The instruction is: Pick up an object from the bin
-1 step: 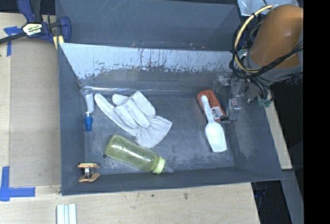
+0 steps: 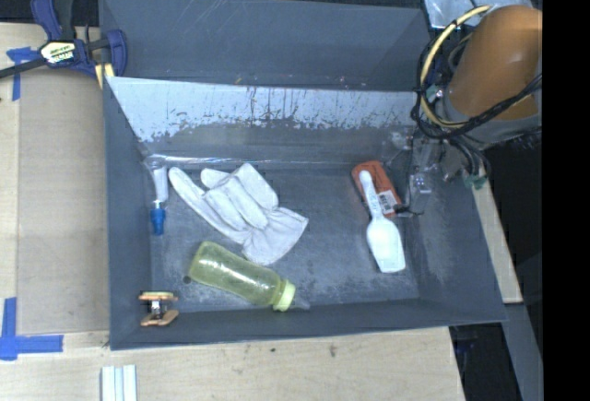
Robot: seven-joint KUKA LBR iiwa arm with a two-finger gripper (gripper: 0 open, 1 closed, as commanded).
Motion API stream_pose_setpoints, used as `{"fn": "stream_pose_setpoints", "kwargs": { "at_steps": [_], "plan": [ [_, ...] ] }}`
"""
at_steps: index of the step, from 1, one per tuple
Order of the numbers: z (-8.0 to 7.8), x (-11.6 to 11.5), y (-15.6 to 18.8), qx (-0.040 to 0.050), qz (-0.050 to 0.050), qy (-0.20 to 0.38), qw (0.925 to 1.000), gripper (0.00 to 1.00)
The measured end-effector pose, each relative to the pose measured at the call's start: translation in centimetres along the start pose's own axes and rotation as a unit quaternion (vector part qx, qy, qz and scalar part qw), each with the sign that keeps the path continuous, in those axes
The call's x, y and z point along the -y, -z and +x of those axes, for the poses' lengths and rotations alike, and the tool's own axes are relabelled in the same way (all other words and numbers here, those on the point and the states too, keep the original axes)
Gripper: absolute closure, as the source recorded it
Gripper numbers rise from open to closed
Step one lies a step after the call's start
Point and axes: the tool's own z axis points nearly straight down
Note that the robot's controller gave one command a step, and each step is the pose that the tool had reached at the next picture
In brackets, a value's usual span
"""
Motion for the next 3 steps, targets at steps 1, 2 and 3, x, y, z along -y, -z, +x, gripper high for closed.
{"fn": "stream_pose_setpoints", "kwargs": {
  "at_steps": [1,2,3],
  "plan": [
    [0.1,-0.5,0.1,-0.0006,0.001,-0.002,1.0,0.0],
    [1.1,-2.3,3.3,0.0001,-0.003,0.03,0.9995,0.0],
    [1.9,0.2,2.7,0.0014,0.001,-0.042,0.9991,0.0]
  ]
}}
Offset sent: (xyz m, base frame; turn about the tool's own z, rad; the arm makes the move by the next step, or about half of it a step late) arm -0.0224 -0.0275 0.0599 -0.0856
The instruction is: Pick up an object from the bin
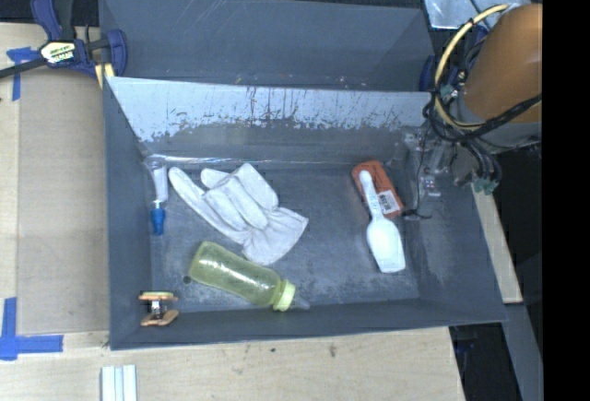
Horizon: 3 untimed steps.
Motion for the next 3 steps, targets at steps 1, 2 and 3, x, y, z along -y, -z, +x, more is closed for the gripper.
{"fn": "stream_pose_setpoints", "kwargs": {
  "at_steps": [1,2,3],
  "plan": [
    [-0.1,0.7,-3.6,-0.0013,0.0,0.001,1.0,0.0],
    [-0.2,1.1,-4.6,-0.0027,-0.001,0.03,0.9995,0.0],
    [2.8,0.7,-9.3,-0.0004,0.0,0.059,0.9983,0.0]
  ]
}}
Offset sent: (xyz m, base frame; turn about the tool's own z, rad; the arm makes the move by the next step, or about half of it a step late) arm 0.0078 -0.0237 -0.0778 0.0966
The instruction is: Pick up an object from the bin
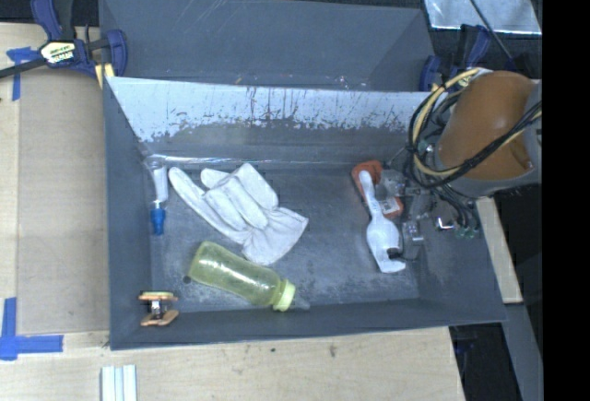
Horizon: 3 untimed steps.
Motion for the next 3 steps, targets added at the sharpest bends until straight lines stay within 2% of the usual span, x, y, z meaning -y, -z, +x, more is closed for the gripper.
{"fn": "stream_pose_setpoints", "kwargs": {
  "at_steps": [1,2,3],
  "plan": [
    [-0.3,-1.6,-1.3,-0.0019,-0.001,0.115,0.9934,0.0],
    [-0.7,-1.8,-1.2,-0.0002,-0.001,0.149,0.9889,0.0],
    [-2.8,-2.1,-2.9,0.0004,0.0,0.093,0.9957,1.0]
  ]
}}
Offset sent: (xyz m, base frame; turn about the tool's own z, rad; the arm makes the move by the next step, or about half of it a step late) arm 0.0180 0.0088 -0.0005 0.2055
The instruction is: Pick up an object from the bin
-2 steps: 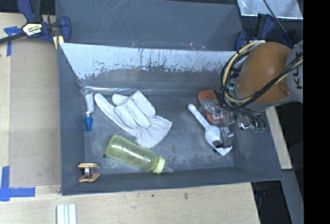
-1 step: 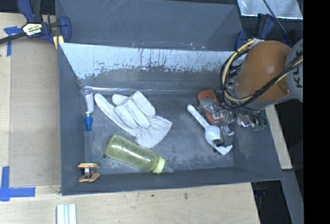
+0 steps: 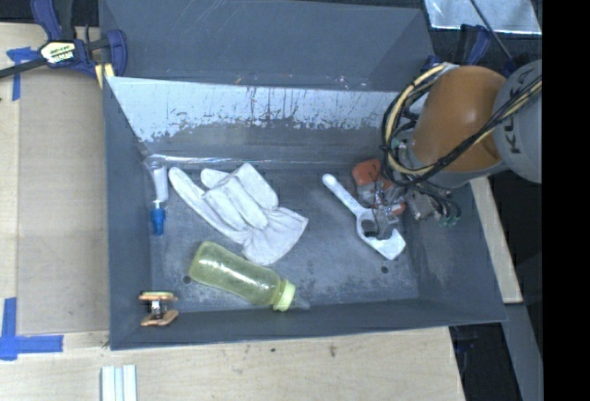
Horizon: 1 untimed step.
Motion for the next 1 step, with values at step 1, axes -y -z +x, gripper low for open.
{"fn": "stream_pose_setpoints", "kwargs": {
  "at_steps": [1],
  "plan": [
    [0.0,0.0,0.0,0.0,0.0,0.0,1.0,1.0]
  ]
}}
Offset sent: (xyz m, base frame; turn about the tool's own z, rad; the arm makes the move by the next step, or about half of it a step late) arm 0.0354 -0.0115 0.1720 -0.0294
